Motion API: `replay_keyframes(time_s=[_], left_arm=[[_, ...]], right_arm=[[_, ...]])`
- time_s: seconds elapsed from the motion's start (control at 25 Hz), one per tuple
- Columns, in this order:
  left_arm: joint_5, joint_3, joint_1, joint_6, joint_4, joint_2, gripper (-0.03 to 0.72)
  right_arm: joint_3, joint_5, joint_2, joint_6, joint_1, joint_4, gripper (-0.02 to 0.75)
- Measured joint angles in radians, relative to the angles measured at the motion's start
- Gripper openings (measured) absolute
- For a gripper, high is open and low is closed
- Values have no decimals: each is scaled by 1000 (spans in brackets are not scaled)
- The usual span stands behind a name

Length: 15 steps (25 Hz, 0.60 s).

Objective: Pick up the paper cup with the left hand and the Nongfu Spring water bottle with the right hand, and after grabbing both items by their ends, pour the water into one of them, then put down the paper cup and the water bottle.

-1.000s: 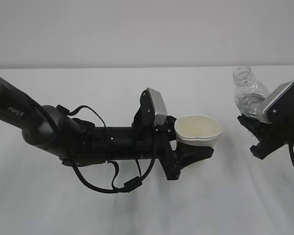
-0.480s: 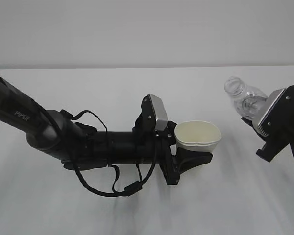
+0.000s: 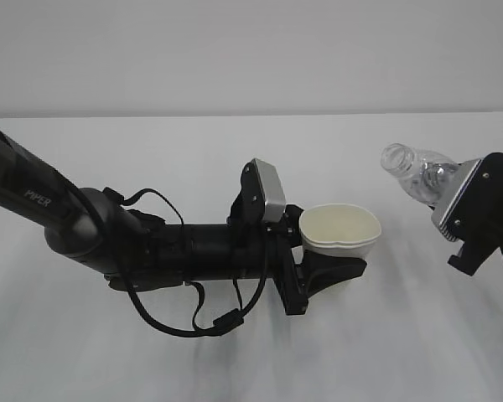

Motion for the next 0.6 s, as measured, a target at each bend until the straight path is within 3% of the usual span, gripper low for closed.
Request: replay_keyframes(time_s=[0.6], left_arm=[[-2, 0, 0, 0, 4, 0, 432]], right_arm=[[0, -47, 0, -199, 0, 20, 377]])
